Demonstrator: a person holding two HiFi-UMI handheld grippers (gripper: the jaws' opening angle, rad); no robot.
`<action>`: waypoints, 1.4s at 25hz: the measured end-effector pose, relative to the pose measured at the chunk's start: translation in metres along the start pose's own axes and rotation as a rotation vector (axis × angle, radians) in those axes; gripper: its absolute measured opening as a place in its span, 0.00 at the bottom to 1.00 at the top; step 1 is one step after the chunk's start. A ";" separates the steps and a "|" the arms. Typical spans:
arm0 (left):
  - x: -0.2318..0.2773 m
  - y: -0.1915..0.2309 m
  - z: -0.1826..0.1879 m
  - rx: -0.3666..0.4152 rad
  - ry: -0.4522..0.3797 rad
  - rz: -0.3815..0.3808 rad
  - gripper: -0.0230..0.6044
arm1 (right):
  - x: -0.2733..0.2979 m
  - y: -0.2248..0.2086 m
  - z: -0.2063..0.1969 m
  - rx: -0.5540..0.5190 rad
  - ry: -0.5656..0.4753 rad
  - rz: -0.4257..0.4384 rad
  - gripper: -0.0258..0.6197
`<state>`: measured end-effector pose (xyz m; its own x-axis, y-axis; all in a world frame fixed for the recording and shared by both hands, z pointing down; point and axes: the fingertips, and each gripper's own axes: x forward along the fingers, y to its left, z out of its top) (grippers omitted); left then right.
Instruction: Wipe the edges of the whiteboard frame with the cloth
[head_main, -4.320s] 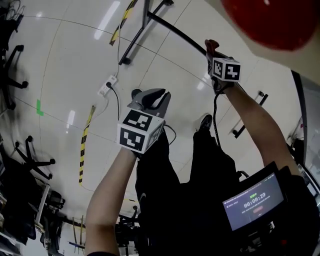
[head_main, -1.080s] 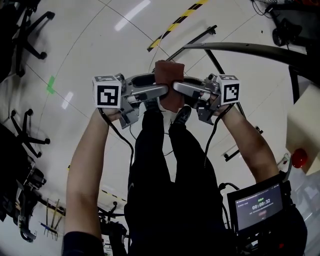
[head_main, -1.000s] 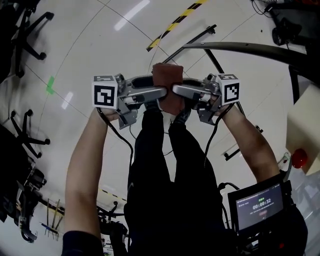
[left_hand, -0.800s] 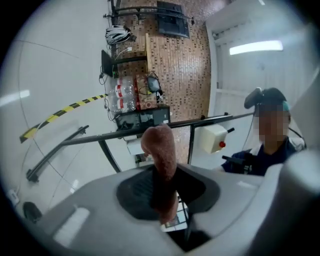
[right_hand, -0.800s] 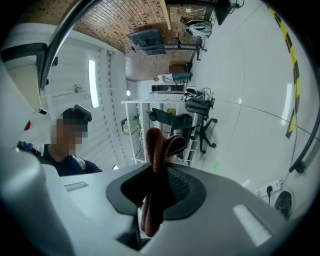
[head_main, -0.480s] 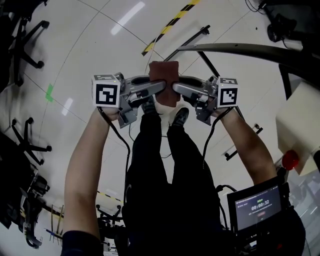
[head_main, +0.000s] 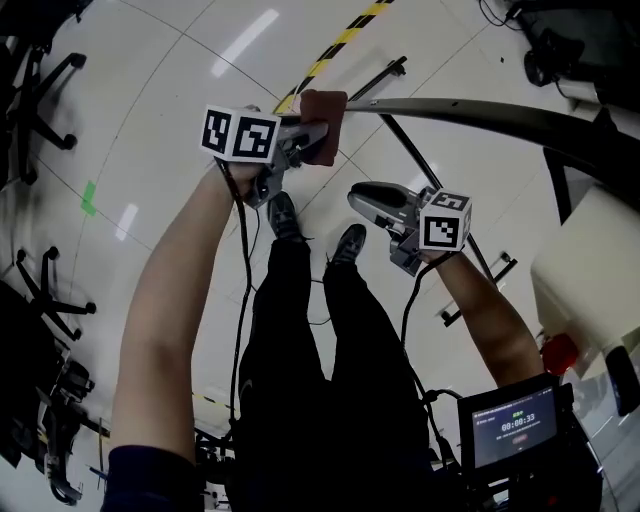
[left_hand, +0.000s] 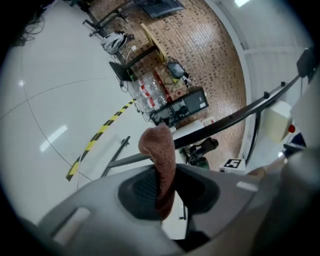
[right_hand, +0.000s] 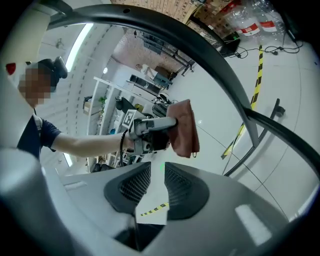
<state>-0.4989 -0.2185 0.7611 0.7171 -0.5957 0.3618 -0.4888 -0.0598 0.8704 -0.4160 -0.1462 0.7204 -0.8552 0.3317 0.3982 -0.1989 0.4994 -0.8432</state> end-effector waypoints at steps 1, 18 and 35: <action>0.008 0.004 0.000 0.018 0.031 0.015 0.15 | 0.002 0.003 -0.006 -0.001 0.001 -0.004 0.18; 0.122 0.040 -0.012 0.520 0.490 0.245 0.15 | -0.018 0.007 -0.080 -0.015 0.109 -0.066 0.13; 0.098 -0.050 0.039 0.911 0.473 0.216 0.15 | -0.010 0.059 -0.075 -0.057 0.107 -0.007 0.12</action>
<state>-0.4233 -0.3049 0.7396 0.5953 -0.3031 0.7441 -0.6775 -0.6872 0.2621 -0.3828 -0.0598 0.6935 -0.7972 0.4100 0.4432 -0.1747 0.5460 -0.8194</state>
